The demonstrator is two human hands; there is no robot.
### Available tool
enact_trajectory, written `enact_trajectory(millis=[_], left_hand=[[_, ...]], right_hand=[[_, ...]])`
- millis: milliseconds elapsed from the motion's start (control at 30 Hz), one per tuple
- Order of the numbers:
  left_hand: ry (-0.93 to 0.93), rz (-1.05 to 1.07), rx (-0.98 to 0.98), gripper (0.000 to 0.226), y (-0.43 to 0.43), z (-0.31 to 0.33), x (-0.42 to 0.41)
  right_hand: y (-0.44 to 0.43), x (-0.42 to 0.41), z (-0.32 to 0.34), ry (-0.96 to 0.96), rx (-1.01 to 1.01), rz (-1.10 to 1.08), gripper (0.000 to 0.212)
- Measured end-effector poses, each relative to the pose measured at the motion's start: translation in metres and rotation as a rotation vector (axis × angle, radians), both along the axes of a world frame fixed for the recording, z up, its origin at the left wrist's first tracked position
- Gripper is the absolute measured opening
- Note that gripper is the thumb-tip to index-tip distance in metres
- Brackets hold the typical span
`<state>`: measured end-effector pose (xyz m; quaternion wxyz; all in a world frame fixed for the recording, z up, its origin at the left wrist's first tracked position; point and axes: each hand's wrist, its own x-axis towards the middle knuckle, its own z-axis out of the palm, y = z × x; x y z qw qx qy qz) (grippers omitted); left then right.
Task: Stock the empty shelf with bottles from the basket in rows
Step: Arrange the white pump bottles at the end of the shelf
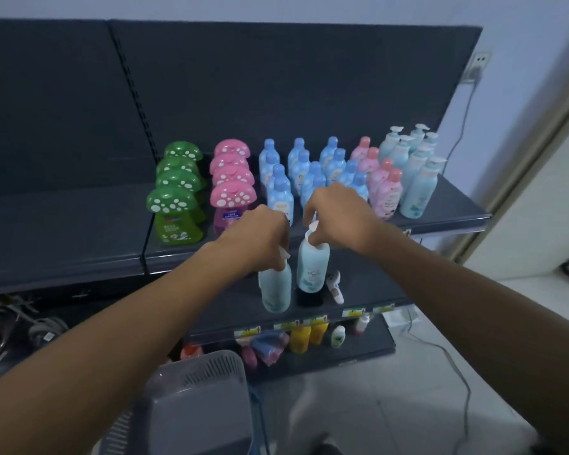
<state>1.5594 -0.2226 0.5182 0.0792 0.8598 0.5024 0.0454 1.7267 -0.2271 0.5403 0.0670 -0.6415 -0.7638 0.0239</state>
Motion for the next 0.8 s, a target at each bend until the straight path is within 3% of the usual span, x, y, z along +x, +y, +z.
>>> enact_trajectory(millis=[500,800], left_hand=[[-0.107,-0.163,-0.016,0.013,0.002,0.033,0.088],[-0.104,-0.220,-0.035,0.018,0.020,0.045,0.162]], right_hand=[[0.000,0.100,0.036,-0.001,0.006,-0.154,0.025],[0.029,0.181,0.044,-0.055,-0.043,-0.112,0.023]])
